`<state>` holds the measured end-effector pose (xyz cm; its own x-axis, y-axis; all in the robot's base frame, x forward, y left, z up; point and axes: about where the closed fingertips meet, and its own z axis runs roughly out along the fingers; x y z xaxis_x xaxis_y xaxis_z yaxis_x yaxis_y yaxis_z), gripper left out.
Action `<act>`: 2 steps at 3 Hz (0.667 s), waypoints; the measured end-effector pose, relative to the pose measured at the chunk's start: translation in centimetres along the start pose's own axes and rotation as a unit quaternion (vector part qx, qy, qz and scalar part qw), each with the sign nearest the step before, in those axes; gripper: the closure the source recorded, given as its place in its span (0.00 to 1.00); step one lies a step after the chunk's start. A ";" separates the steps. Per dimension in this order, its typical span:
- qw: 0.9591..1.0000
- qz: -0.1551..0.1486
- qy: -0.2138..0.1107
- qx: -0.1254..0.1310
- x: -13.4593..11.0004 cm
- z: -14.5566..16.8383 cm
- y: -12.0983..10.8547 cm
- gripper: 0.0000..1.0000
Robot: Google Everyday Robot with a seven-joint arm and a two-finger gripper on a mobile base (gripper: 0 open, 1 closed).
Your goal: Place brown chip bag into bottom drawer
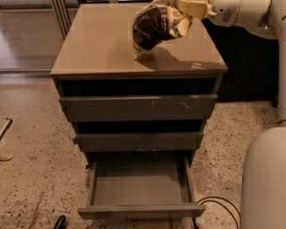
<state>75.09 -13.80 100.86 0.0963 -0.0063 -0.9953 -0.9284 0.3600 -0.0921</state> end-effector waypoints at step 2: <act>1.000 -0.011 -0.007 -0.024 -1.0 0.8 1.3 1.00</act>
Offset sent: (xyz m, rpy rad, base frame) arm -0.0231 0.0179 0.0229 0.0009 -0.0610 0.1036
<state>74.06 -12.56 101.79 0.1215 0.0000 -0.9926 -0.9424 0.3139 -0.1154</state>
